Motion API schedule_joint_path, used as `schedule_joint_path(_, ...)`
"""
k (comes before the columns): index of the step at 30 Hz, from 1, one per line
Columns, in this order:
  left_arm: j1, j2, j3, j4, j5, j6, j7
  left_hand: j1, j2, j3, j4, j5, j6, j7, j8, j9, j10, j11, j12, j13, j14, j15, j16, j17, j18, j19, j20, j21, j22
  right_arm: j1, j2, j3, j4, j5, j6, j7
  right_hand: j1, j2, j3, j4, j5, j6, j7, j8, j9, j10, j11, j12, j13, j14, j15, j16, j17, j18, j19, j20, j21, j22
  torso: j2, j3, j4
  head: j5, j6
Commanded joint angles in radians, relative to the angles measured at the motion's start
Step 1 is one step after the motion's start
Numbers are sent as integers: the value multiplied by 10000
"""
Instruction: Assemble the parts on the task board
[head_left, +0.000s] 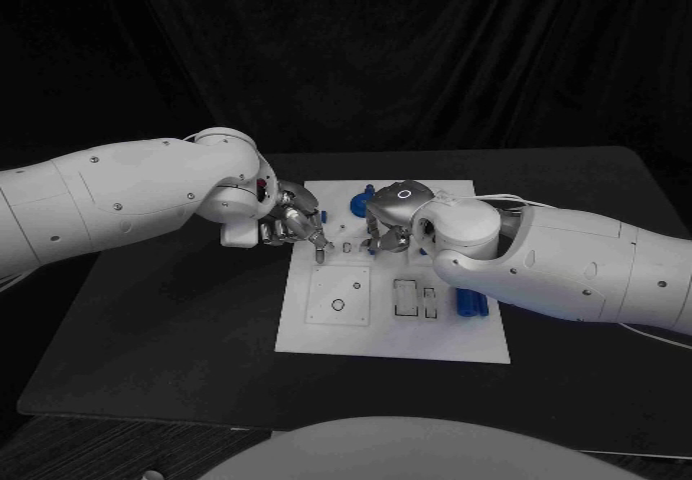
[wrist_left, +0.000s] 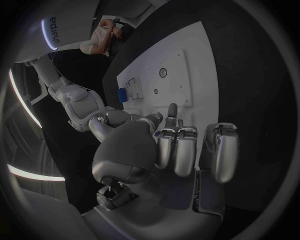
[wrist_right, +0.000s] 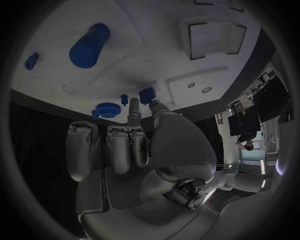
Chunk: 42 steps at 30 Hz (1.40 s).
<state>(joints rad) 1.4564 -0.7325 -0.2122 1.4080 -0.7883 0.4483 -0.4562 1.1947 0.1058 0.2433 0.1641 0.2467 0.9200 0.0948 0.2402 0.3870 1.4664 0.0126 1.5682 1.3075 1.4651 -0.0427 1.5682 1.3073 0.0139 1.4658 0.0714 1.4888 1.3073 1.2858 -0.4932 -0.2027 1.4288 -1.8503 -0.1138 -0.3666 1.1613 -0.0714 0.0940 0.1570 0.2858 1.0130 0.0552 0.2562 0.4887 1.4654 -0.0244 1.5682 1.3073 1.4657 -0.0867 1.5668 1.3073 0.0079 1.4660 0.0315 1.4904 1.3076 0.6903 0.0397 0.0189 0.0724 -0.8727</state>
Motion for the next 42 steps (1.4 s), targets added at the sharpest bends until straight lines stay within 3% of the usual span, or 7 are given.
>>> schedule_joint_path(1, -29, 24, 8, -3, 72, 69, 120, 80, 25, 8, -55, 54, 23, 53, -44, -8, 1044, 94, 26, 2633, 1057, 94, 26, 2635, 149, 261, 69, -59, 1917, -61, -18, -20, -8, -87, -61, 147, 144, -25, 25, -96, 68, -105, 20, -66, 34, 1054, -24, 25, 2635, 996, 25, -68, 2409, 162, 570, -21, -70, 2314, 1, -1, 0, 5, 1)
schedule_joint_path(8, -48, 32, 8, -23, 72, 100, 119, 72, 29, 9, -52, 55, 22, 55, -50, -12, 1044, 96, 26, 2633, 1057, 95, 26, 2635, 151, 255, 70, -66, 1912, -69, -25, -20, -6, -87, -275, 408, 439, -6, 190, -335, 268, -90, -6, -108, 159, 1054, -60, 25, 2635, 988, -4, -81, 2384, 170, 552, -46, -105, 2303, 1, 0, 0, 17, 1)
schedule_joint_path(10, -52, 34, 8, -28, 72, 107, 119, 72, 29, 9, -52, 55, 22, 55, -50, -12, 1044, 96, 26, 2633, 1057, 95, 26, 2635, 151, 255, 70, -66, 1912, -69, -26, -20, -16, -87, -340, 508, 751, -3, 415, -614, 951, 37, -57, -96, 317, 1054, -103, 25, 2635, 978, -43, -98, 2351, 177, 537, -91, -134, 2296, -1, 1, 0, 20, 1)
schedule_joint_path(14, -60, 42, 8, -46, 72, 129, 116, 72, 29, 9, -52, 55, 22, 55, -50, -12, 1044, 96, 26, 2633, 1057, 95, 26, 2635, 151, 255, 70, -66, 1912, -70, -31, -20, -40, -87, -469, 740, 991, -25, 701, -901, 1640, 185, -112, -88, 500, 1054, -142, 25, 2635, 960, -74, -130, 2286, 190, 507, -119, -191, 2278, 0, -1, -1, 29, 1)
schedule_joint_path(23, -73, 51, 8, -74, 72, 150, 109, 64, 34, 11, -48, 57, 20, 58, -56, -17, 1044, 98, 26, 2633, 1057, 97, 26, 2635, 157, 240, 71, -84, 1899, -70, -52, -20, -56, 219, -711, 1148, 1485, -44, 1259, -1499, 2306, 440, -148, 30, 819, 1054, -101, 25, 2635, 940, -50, -160, 2228, 204, 468, -107, -262, 2258, 0, -1, -2, 57, 1)
schedule_joint_path(31, -79, 54, 8, -80, 72, 169, 103, 64, 34, 11, -48, 57, 20, 58, -56, -17, 1044, 98, 26, 2633, 1057, 97, 26, 2635, 157, 240, 71, -84, 1899, -69, -93, -20, -58, 394, -937, 1513, 1668, -25, 1469, -1762, 2289, 548, -111, 135, 983, 1054, -68, 25, 2635, 928, -19, -179, 2189, 210, 453, -79, -288, 2251, -3, 0, -3, 76, 1)
schedule_joint_path(42, -81, 43, 8, -78, 71, 186, 83, 64, 34, 11, -48, 57, 20, 58, -56, -17, 1044, 98, 26, 2633, 1057, 97, 26, 2635, 157, 240, 71, -84, 1899, -65, -159, -20, 56, 425, -1268, 2483, 1631, -12, 1561, -1821, 1852, 542, -113, 145, 1088, 1054, -52, 25, 2635, 936, 0, -162, 2223, 203, 464, -57, -263, 2261, 0, 1, 0, 112, 1)
